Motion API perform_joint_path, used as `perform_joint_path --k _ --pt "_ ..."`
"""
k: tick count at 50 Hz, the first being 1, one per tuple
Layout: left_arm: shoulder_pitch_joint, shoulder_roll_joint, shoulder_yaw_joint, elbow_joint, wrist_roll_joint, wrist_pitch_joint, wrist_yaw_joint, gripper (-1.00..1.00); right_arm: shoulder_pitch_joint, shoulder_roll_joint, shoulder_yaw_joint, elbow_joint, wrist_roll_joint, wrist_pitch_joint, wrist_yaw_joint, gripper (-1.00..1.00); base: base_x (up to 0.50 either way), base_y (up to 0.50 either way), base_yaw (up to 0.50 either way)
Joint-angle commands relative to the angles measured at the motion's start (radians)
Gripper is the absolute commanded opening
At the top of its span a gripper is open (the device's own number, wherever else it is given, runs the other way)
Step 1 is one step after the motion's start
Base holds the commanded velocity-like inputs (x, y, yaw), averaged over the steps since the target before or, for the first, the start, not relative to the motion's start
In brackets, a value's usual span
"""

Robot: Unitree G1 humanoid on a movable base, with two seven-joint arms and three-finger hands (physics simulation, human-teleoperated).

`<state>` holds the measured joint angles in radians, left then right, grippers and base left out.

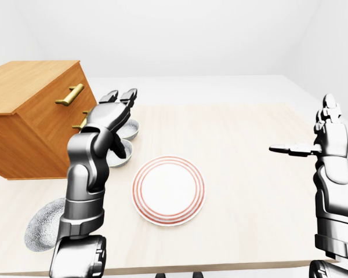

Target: Put the bowl in the middle on the plate.

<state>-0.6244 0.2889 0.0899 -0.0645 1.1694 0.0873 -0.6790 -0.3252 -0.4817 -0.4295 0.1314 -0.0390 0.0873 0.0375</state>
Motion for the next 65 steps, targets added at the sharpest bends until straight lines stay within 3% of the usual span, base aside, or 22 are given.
perform_joint_path --k 1,23,35,39,50,65 --pt "0.006 0.003 0.001 0.055 0.011 0.0 0.015 1.0 -0.002 0.002 0.004 0.023 -0.016 0.0 -0.002 1.0 0.0 0.0 0.0" --pt "-0.054 0.016 -0.018 0.275 -0.008 0.0 0.08 1.0 -0.003 -0.001 0.006 0.03 -0.017 0.0 -0.004 1.0 0.0 0.0 0.0" --pt "-0.059 0.017 -0.022 0.284 0.001 0.0 0.052 1.0 -0.005 -0.002 0.007 0.046 -0.02 0.0 -0.005 1.0 0.0 0.0 0.0" --pt "-0.042 0.023 -0.026 0.243 0.025 0.0 -0.019 1.0 -0.006 -0.003 0.011 0.059 -0.021 0.0 -0.007 1.0 0.0 0.0 0.0" --pt "0.02 0.019 -0.007 0.139 0.062 0.0 -0.019 1.0 -0.004 -0.001 0.014 0.056 -0.03 0.0 0.0 1.0 0.0 0.0 0.0" --pt "0.023 0.012 -0.007 0.18 0.064 0.0 -0.019 1.0 0.0 0.001 0.01 0.043 -0.036 0.0 0.0 1.0 0.0 0.0 0.0"
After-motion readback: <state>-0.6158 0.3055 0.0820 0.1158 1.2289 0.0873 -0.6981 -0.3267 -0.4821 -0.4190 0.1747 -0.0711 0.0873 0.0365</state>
